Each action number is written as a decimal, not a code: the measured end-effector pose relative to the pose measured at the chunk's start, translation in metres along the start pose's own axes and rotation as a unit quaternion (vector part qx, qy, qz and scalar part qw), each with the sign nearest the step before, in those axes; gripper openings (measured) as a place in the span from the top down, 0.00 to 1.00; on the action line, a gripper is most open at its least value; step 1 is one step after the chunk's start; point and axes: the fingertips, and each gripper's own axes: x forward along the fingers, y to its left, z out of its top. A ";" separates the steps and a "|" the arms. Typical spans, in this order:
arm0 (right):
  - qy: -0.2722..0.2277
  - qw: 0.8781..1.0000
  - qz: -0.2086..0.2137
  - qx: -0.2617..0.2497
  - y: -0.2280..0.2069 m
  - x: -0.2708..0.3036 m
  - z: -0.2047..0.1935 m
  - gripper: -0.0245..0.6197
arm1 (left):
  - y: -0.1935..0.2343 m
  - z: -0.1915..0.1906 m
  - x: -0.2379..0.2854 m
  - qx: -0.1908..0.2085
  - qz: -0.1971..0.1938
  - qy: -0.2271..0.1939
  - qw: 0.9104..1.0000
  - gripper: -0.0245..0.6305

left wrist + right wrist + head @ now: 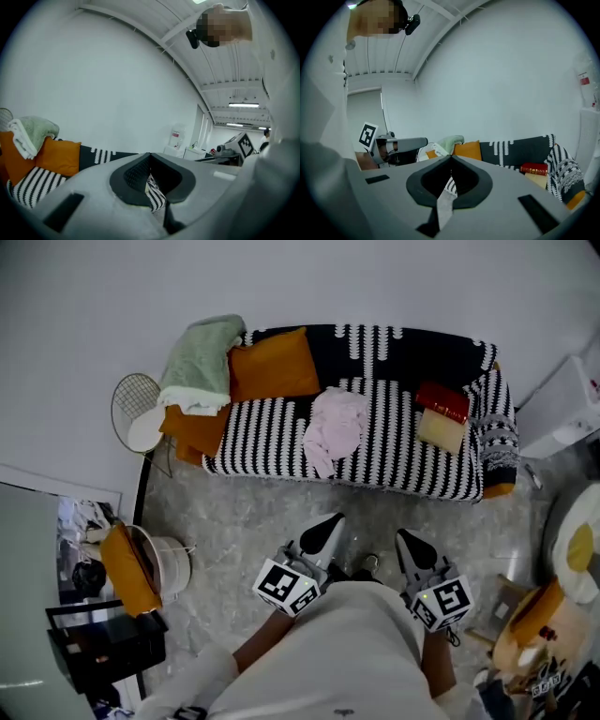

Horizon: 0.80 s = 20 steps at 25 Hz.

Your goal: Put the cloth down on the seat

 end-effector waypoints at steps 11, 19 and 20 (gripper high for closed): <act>-0.008 1.000 0.009 -0.009 0.047 0.005 -0.006 0.95 | -0.009 -0.008 -0.049 0.004 -0.007 0.018 1.000 0.94; -0.010 1.000 0.011 -0.018 0.055 -0.008 -0.008 0.95 | -0.018 -0.016 -0.059 0.005 -0.007 0.020 1.000 0.94; -0.010 1.000 0.011 -0.020 0.055 -0.009 -0.008 0.95 | -0.020 -0.016 -0.059 0.003 -0.006 0.019 1.000 0.94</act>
